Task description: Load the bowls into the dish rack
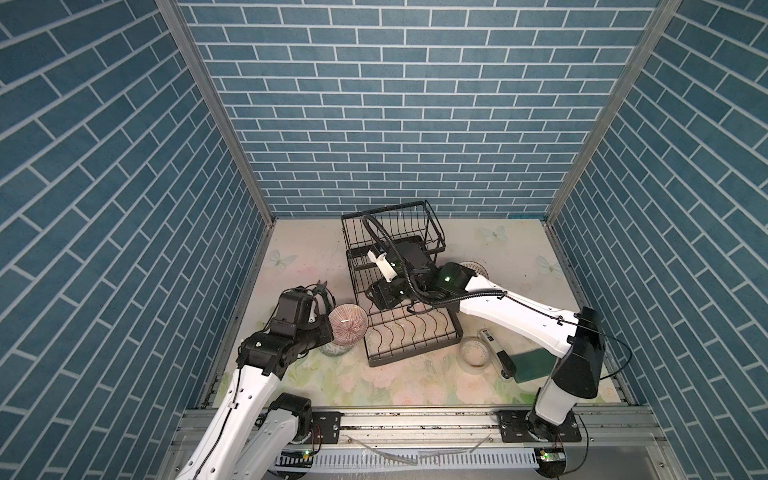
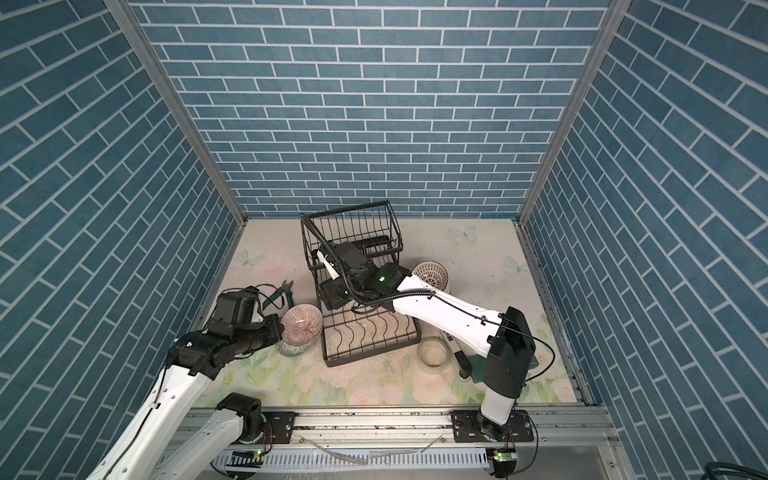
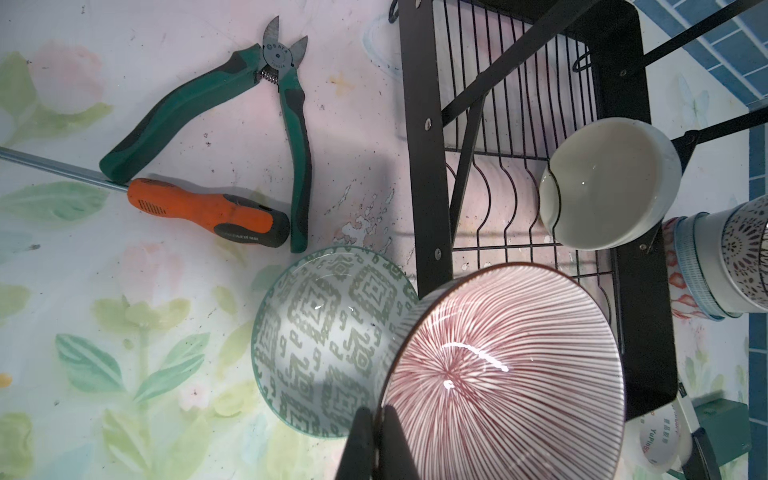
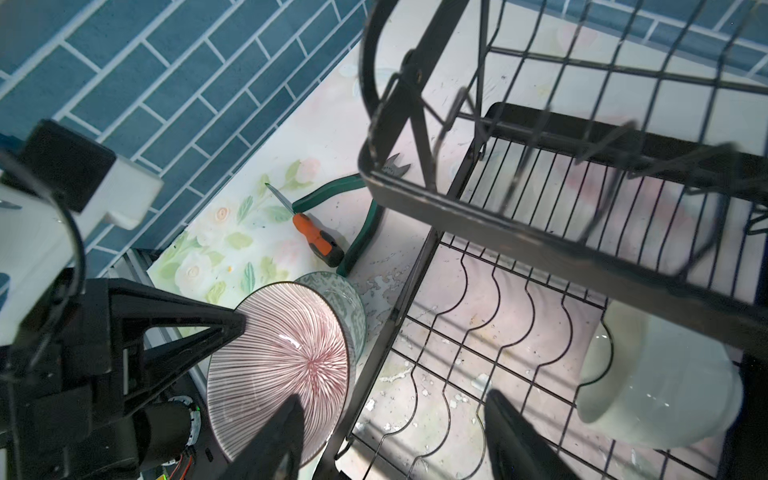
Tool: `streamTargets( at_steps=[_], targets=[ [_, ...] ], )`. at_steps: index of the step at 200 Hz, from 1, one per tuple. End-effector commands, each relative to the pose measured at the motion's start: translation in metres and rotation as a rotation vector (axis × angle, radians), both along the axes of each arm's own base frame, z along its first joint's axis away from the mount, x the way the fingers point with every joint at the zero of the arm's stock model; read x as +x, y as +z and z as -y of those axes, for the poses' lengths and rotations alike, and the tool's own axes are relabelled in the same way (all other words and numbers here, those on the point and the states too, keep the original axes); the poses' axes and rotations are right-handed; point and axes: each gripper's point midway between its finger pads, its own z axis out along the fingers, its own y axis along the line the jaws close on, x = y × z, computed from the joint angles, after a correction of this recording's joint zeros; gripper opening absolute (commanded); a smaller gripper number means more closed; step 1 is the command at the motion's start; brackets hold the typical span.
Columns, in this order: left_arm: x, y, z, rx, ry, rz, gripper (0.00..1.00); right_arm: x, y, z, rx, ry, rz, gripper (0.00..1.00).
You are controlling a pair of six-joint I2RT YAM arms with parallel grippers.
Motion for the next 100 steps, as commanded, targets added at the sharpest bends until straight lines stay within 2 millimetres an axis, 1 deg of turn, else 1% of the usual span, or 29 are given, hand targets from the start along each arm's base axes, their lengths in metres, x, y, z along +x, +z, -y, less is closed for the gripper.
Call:
streamTargets(
  at_steps=[1,13,57,100],
  targets=[
    [0.011,0.015,0.006,-0.034,-0.008,0.068,0.00,-0.012,-0.014,-0.003,-0.065,0.016,-0.058,0.67],
    [0.013,0.013,0.007,-0.038,-0.010,0.069,0.00,-0.012,-0.020,-0.006,-0.083,0.015,-0.062,0.66],
    [0.016,0.007,0.010,-0.044,-0.017,0.060,0.00,-0.013,-0.041,-0.014,-0.155,0.001,-0.061,0.58],
    [0.017,0.002,0.011,-0.043,-0.021,0.053,0.00,-0.012,-0.054,-0.023,-0.192,-0.005,-0.060,0.52]
  ],
)
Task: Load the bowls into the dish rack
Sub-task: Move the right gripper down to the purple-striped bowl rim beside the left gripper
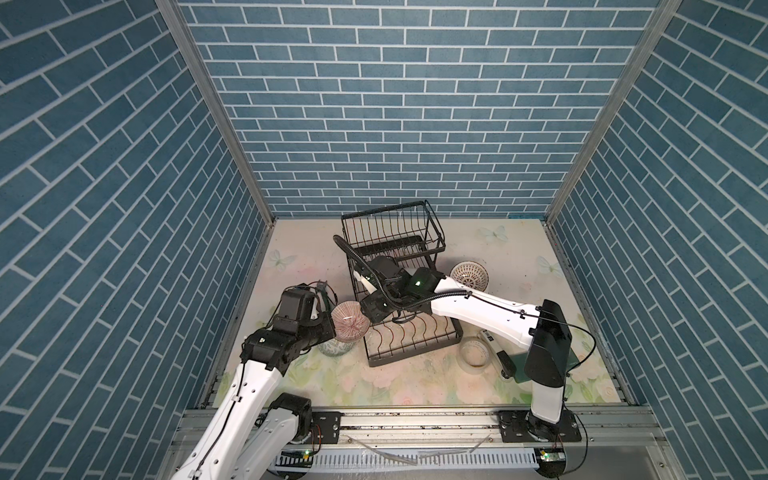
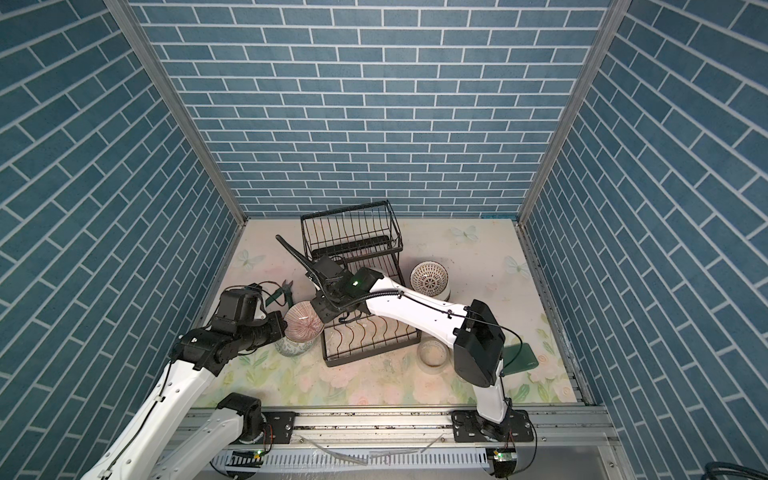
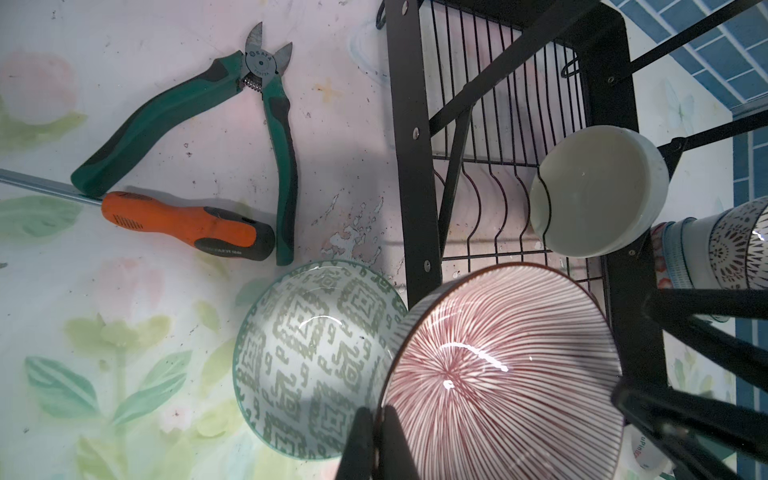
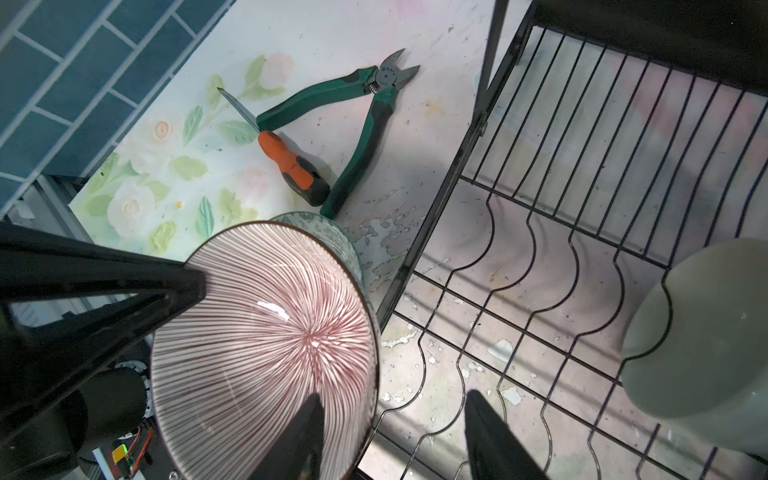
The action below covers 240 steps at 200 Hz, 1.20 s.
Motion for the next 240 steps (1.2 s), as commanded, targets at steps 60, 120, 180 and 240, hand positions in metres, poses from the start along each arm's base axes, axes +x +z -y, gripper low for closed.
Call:
streamTargets(
  at_steps=[60,120,180,240],
  targets=[
    [0.007,-0.002,0.004,-0.011,-0.010,0.026,0.00,0.008,-0.017,-0.009,-0.083,-0.051,0.013,0.40],
    [0.007,-0.003,0.004,-0.010,-0.012,0.031,0.00,0.006,-0.028,-0.013,-0.091,-0.052,-0.008,0.23],
    [0.006,-0.016,0.001,0.002,-0.001,0.012,0.00,-0.003,-0.028,-0.020,-0.054,-0.020,-0.048,0.02],
    [0.008,-0.019,0.001,0.004,0.005,0.013,0.00,0.000,-0.027,-0.017,-0.064,-0.024,-0.019,0.00]
  ],
)
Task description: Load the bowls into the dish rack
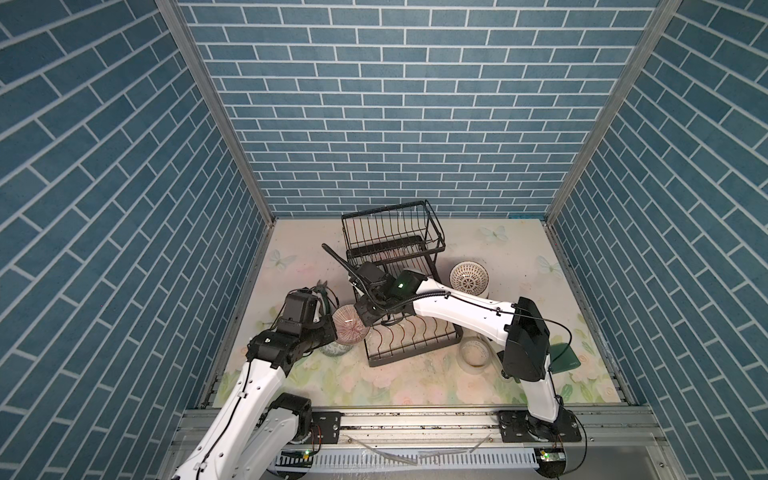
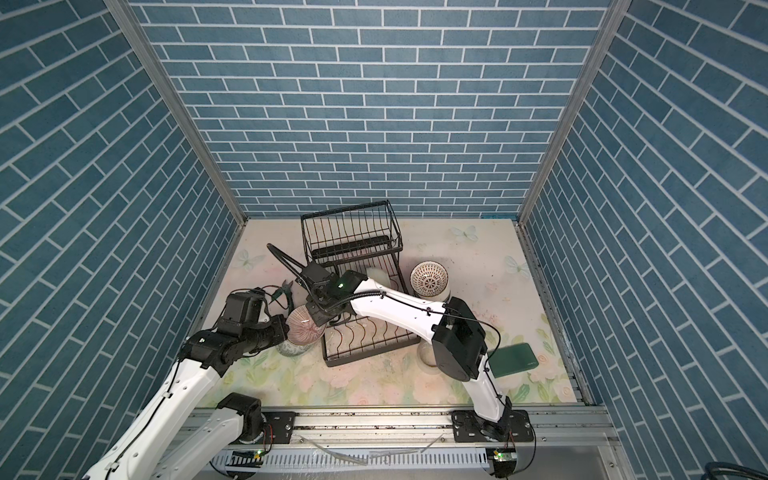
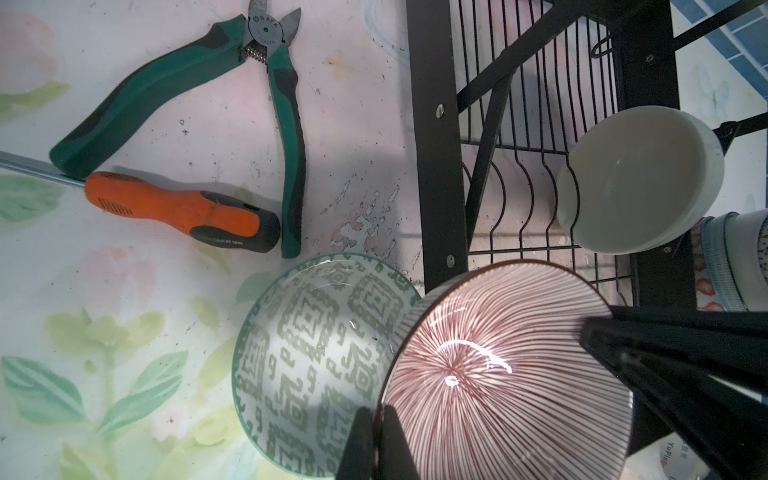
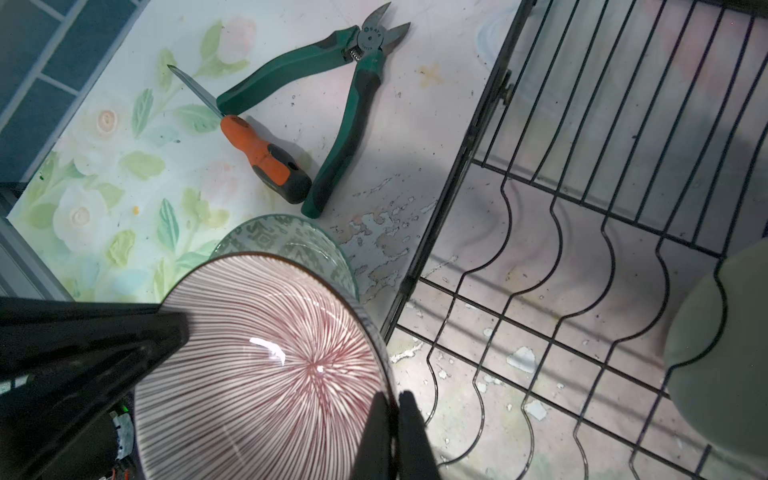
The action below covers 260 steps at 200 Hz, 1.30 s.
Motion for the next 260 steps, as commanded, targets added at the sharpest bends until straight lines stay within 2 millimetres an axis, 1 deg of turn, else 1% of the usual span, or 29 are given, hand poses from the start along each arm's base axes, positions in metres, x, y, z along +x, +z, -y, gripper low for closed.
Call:
streamTargets(
  at_steps=[1,43,56,100,113,125,139,144,162,178,195,213,233,260],
  targets=[
    [0.009,0.003,0.002,-0.007,0.001,0.044,0.00,-0.003,0.003,-0.002,-0.005,0.018,0.017,0.00],
    [0.010,0.004,0.000,-0.002,0.006,0.050,0.00,0.001,0.005,0.000,-0.021,0.011,0.077,0.00],
    [0.009,0.003,0.000,-0.002,0.005,0.049,0.04,0.002,0.009,-0.001,-0.015,0.010,0.093,0.00],
    [0.009,0.003,0.000,-0.002,0.006,0.051,0.13,0.006,0.022,0.002,0.011,-0.004,0.141,0.00],
    [0.010,0.003,0.000,-0.002,0.006,0.051,0.18,0.007,0.024,0.004,0.010,-0.005,0.152,0.00],
    [0.010,0.003,0.001,-0.005,0.004,0.052,0.17,0.007,0.026,0.005,0.012,-0.002,0.157,0.00],
    [0.010,0.002,0.002,-0.008,0.002,0.051,0.06,0.006,0.025,0.004,0.009,0.012,0.153,0.00],
    [0.011,0.002,0.002,-0.009,0.001,0.051,0.04,0.005,0.025,0.003,0.010,0.017,0.148,0.00],
    [0.011,0.001,0.002,-0.008,0.001,0.046,0.03,0.001,0.021,-0.001,0.016,0.036,0.126,0.00],
    [0.011,0.001,0.002,-0.007,0.003,0.046,0.10,-0.002,0.018,-0.005,0.018,0.050,0.113,0.00],
    [0.011,0.001,0.001,-0.005,0.005,0.049,0.14,-0.002,0.018,-0.006,0.020,0.051,0.115,0.00],
    [0.010,0.002,0.000,-0.002,0.008,0.050,0.25,-0.002,0.021,-0.005,0.023,0.047,0.125,0.00],
    [0.011,0.002,0.000,0.001,0.012,0.053,0.33,-0.001,0.027,-0.002,0.031,0.041,0.139,0.00],
    [0.011,0.003,0.000,-0.002,0.013,0.057,0.39,0.001,0.033,0.002,0.035,0.029,0.161,0.00]
  ],
)
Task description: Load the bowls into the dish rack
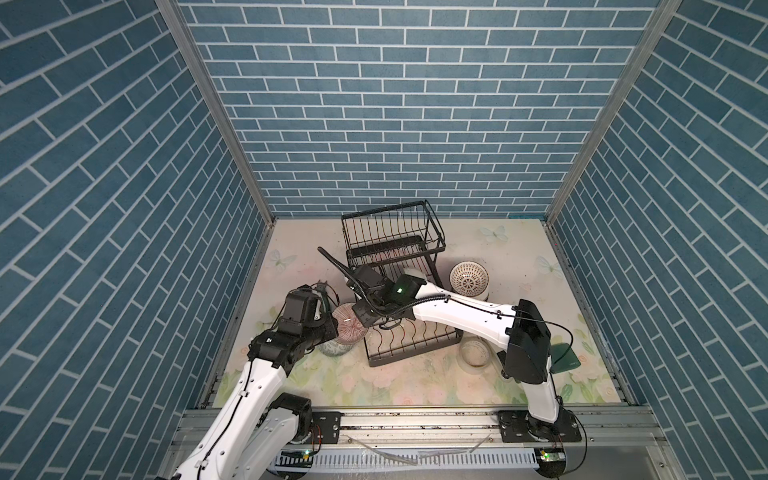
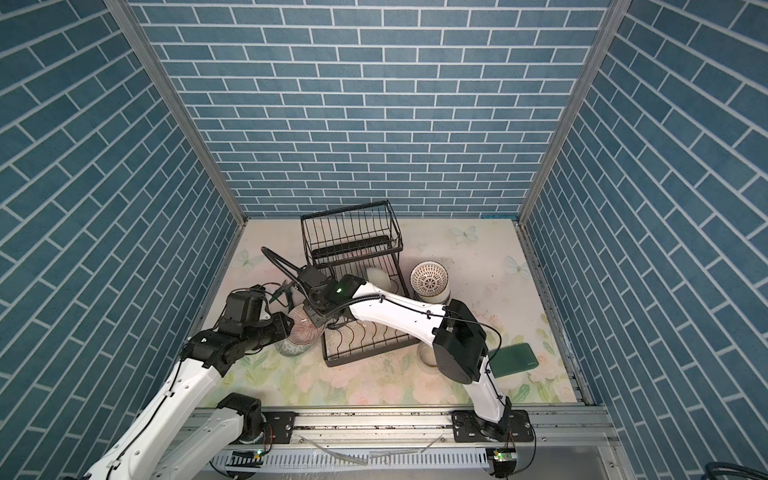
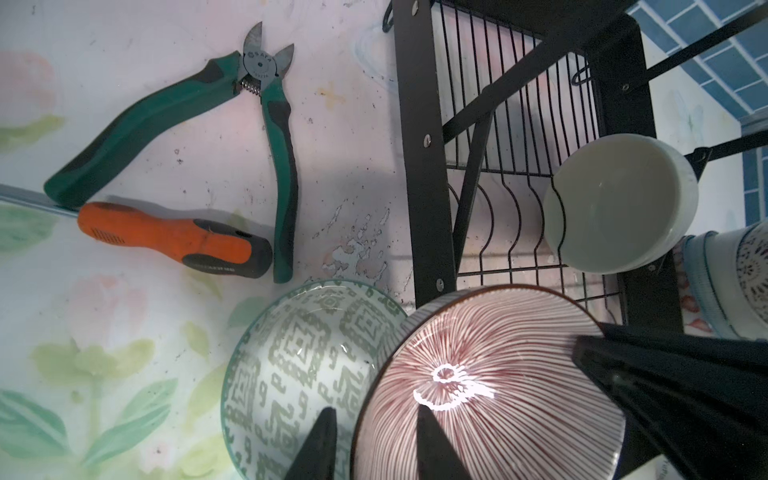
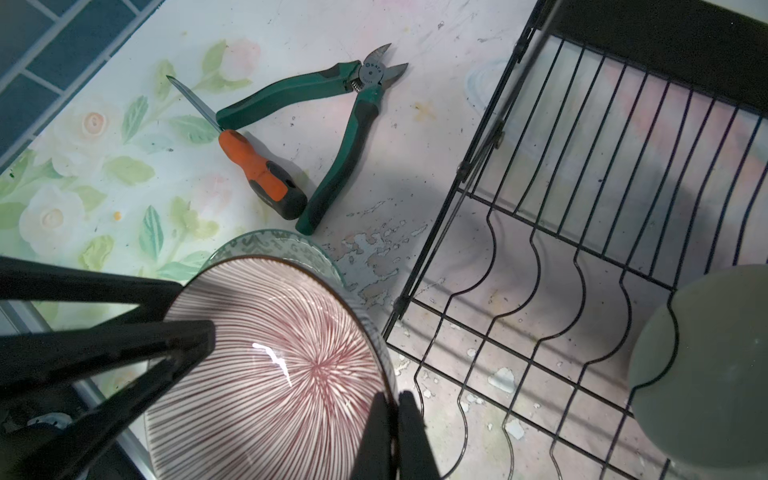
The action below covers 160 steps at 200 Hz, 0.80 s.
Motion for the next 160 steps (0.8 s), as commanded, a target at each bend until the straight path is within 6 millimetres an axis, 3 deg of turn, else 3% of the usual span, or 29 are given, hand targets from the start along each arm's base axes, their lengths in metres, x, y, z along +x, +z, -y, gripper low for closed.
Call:
streamTargets(
  at_steps=[1,35,65,83,103,160],
  targets=[
    [0.000,0.000,-0.001,0.002,0.002,0.008,0.39,-0.002,0.026,0.007,0.040,0.003,0.043,0.00],
    [-0.001,0.002,-0.002,0.006,0.007,0.019,0.49,0.001,0.033,0.014,0.040,-0.011,0.073,0.00],
    [-0.002,0.008,-0.006,0.013,0.022,0.044,0.66,0.003,0.043,0.020,0.044,-0.019,0.101,0.00],
    [-0.001,0.013,-0.009,0.010,0.042,0.070,0.82,0.004,0.047,0.026,0.040,-0.027,0.118,0.00],
    [-0.001,0.018,-0.010,0.005,0.053,0.093,0.89,0.006,0.048,0.033,0.026,-0.042,0.141,0.00],
    [0.000,0.017,-0.012,0.006,0.065,0.096,0.96,0.012,0.045,0.066,-0.062,-0.099,0.197,0.00]
  ],
)
